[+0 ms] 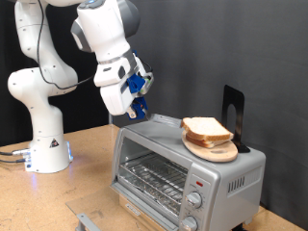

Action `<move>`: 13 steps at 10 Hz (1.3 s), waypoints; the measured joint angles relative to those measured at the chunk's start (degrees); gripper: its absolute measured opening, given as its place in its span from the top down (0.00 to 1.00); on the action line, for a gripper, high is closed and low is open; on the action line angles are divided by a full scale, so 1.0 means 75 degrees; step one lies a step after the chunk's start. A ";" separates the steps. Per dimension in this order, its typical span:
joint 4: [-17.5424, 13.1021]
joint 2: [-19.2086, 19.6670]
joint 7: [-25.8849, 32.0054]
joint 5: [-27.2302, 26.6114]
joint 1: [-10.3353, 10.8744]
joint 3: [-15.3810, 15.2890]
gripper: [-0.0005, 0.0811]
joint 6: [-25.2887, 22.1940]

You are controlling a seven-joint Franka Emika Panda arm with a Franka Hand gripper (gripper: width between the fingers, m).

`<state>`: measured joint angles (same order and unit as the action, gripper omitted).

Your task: Make a piece of toast with the oven

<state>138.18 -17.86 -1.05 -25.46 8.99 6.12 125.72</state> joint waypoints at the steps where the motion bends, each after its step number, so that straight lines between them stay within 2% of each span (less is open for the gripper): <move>1: 0.0000 0.0008 -0.0020 0.0003 -0.0008 0.0000 0.46 0.0055; 7: 0.0038 0.0133 -0.0049 0.0006 0.0007 -0.0124 0.46 0.0779; 13: -0.0065 0.0422 -0.0387 0.0016 0.0011 -0.0369 0.46 0.1006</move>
<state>137.69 -14.70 -3.96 -25.34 9.07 3.35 133.26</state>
